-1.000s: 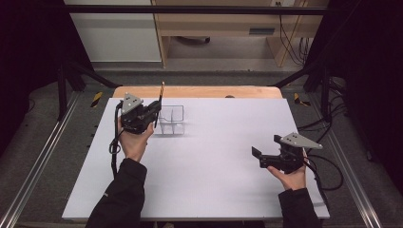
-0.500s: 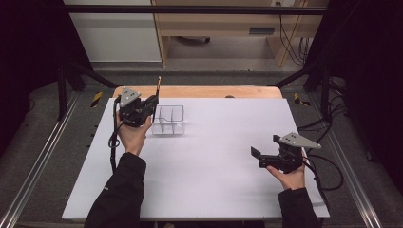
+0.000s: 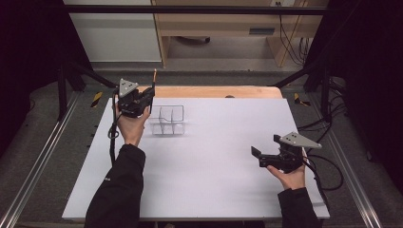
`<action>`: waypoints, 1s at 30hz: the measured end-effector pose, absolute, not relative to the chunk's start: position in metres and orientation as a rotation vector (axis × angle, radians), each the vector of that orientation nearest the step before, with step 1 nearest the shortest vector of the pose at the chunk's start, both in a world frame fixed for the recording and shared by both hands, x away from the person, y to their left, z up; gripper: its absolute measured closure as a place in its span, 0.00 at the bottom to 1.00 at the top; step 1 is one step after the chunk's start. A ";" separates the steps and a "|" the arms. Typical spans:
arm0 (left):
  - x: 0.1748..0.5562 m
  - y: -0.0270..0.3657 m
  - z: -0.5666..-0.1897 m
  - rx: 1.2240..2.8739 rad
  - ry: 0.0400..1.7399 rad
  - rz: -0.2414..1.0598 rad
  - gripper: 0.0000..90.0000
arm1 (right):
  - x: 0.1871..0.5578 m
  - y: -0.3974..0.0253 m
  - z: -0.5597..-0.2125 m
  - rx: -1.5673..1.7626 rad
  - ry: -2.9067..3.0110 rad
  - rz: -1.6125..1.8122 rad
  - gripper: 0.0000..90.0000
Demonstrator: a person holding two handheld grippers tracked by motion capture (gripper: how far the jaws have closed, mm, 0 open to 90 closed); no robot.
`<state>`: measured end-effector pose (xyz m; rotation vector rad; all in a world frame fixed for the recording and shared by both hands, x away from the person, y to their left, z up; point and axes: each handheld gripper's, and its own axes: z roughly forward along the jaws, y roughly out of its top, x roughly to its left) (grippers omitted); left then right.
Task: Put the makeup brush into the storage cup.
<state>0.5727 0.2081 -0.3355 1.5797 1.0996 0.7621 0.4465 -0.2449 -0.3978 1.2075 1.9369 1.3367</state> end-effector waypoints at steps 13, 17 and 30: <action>0.589 0.207 -0.343 1.569 1.108 0.770 0.92 | 0.447 -0.244 -0.398 1.209 1.939 1.334 0.04; 0.593 0.208 -0.345 1.568 1.109 0.769 0.92 | 0.447 -0.245 -0.398 1.208 1.938 1.334 0.04; 0.604 0.208 -0.359 1.594 1.111 0.786 0.92 | 0.448 -0.244 -0.399 1.207 1.944 1.329 0.04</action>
